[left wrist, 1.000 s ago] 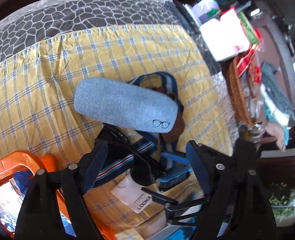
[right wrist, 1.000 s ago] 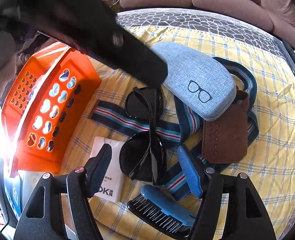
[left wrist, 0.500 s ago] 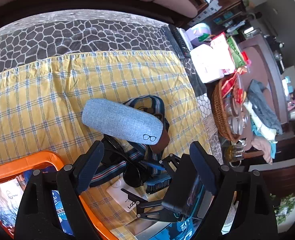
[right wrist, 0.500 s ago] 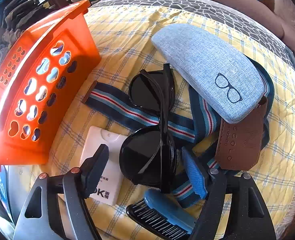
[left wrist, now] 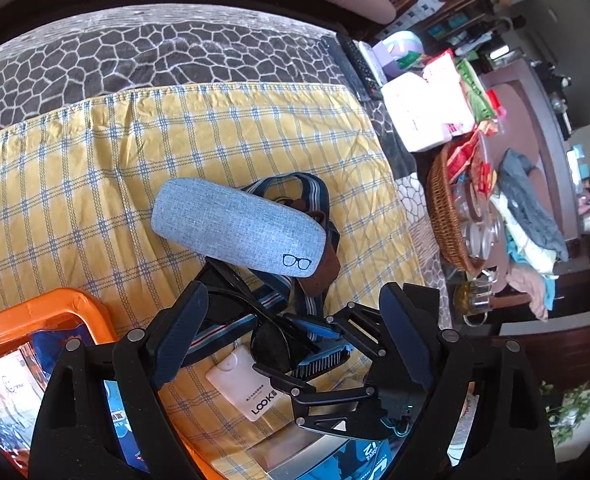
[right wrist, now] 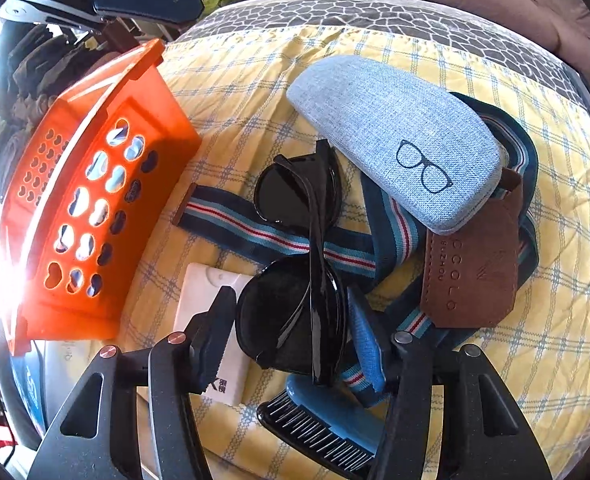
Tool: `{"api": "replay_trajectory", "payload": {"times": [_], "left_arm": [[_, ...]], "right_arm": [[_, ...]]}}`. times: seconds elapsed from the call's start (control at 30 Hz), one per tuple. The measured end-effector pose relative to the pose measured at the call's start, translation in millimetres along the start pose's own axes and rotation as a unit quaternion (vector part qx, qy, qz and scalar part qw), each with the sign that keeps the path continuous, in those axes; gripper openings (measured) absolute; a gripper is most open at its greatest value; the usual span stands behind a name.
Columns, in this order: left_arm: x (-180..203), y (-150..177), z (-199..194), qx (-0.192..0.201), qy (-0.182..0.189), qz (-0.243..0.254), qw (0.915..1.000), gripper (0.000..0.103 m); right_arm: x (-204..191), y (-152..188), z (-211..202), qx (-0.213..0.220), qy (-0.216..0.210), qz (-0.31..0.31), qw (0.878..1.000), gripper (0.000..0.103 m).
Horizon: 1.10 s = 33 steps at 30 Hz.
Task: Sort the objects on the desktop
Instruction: 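Position the right tool fingers around the sunglasses and close on them, then lift the sunglasses with the right tool and carry them toward the basket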
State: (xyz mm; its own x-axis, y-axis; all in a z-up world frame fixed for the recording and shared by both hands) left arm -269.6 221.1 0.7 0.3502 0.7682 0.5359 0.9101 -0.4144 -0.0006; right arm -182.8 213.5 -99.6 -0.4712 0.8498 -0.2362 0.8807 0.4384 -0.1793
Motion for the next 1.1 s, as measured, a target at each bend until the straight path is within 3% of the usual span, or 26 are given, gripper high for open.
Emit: {"api": "replay_trajectory", "payload": {"times": [0.1,0.2,0.23,0.27,0.3,0.53,0.67,0.83,1.1], "left_arm": [[3,7,9,-0.007,0.011,-0.006,0.9999,0.086],[11,18,18,-0.005,0.061,-0.030,0.9977,0.086],[16,23,22,-0.005,0.081,-0.037,0.9960,0.086],[21,27,26,-0.005,0.097,-0.043,0.9944,0.086],[25,32,31,-0.003,0.107,-0.051,0.9930,0.086],[33,55,71,0.006,0.137,-0.103,0.9853,0.086],[34,58,88,0.010,0.124,-0.122,0.9847,0.086],[26,63,94,0.040,0.137,-0.159,0.9769,0.086],[2,64,117,0.049,0.128,-0.202,0.9697,0.084]], "right_arm": [[-2,-2,-11,0.013,-0.005,0.003,1.000,0.057],[1,3,-25,0.022,0.002,0.005,1.000,0.057],[3,5,-29,0.024,0.005,0.005,1.000,0.051],[4,11,-35,0.028,0.008,0.007,1.000,0.033],[8,16,-40,0.026,0.008,0.011,1.000,0.023],[29,49,-44,0.013,0.013,0.040,0.999,0.021],[32,57,-47,0.023,0.005,0.049,0.999,0.020],[35,61,-50,0.034,-0.009,0.060,0.998,0.020],[41,64,-51,0.048,-0.036,0.078,0.995,0.020]]}}
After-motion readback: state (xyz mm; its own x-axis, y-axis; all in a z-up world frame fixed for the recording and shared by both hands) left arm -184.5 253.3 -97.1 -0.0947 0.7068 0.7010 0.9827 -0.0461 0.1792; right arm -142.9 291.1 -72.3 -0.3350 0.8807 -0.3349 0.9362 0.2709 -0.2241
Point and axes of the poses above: each gripper's, at about its wrist camera, not at the fingertips, and z roughly the way its jaws point, x to its right, y to its underside, the point moved 8 cm from there along z, roughly the way its jaws point, and after that the axes turned 11 degrees about -x, right-handed, at the moved point
